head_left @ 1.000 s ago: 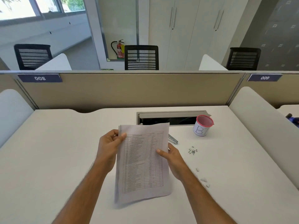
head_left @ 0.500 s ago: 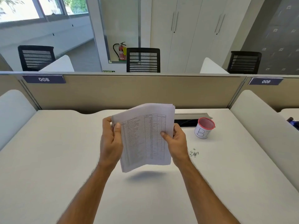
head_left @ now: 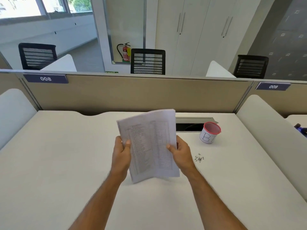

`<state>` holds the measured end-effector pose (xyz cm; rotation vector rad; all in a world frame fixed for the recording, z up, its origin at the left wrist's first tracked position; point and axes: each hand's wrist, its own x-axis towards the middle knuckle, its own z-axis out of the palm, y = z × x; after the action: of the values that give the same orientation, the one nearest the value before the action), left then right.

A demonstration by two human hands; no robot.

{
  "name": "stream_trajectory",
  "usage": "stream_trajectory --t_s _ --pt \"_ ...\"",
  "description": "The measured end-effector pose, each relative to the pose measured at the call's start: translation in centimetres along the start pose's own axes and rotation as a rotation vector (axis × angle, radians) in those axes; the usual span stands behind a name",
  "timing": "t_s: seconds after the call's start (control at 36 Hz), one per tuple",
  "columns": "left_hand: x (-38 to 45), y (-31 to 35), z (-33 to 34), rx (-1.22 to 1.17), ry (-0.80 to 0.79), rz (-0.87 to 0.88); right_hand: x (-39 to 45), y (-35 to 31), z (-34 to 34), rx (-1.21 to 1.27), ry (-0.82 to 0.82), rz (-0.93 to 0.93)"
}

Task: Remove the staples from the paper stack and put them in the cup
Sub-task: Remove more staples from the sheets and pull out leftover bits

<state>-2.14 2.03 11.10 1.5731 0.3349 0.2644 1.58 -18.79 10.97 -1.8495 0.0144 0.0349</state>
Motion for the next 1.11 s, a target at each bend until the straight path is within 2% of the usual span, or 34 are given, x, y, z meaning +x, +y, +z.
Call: stream_trajectory --t_s 0.08,0.19,0.33,0.42,0.53,0.64,0.75,0.94,1.11 --pt "0.8 -0.6 -0.3 -0.046 0.076 -0.091 0.4 -3.0 -1.0 -0.188 -0.03 -0.126" --pt "1.9 -3.1 -0.5 0.055 0.137 -0.288 1.2 -7.3 -0.7 -0.525 -0.089 -0.245" --pt "1.7 -5.5 -0.3 0.112 0.149 -0.404 1.3 -11.1 1.5 -0.922 -0.176 -0.191" --pt "1.6 -6.0 -0.1 0.116 0.138 -0.411 1.4 -11.2 3.0 -1.046 -0.211 -0.178" --pt "1.5 -6.0 0.0 0.097 0.123 -0.404 1.5 -9.1 4.8 -1.093 -0.251 -0.139" --pt "1.4 -6.0 -0.2 0.103 0.087 -0.421 1.8 -7.7 5.3 -1.072 -0.218 -0.1" --pt "1.5 -6.2 -0.6 0.103 0.082 -0.436 2.4 -7.9 4.8 -1.091 -0.182 -0.128" --pt "1.8 -6.1 -0.2 0.071 0.075 -0.437 2.7 -7.8 4.5 -1.105 -0.23 -0.127" --pt "2.1 -5.8 0.0 0.065 0.064 -0.441 3.3 -8.7 3.9 -1.065 -0.161 -0.15"
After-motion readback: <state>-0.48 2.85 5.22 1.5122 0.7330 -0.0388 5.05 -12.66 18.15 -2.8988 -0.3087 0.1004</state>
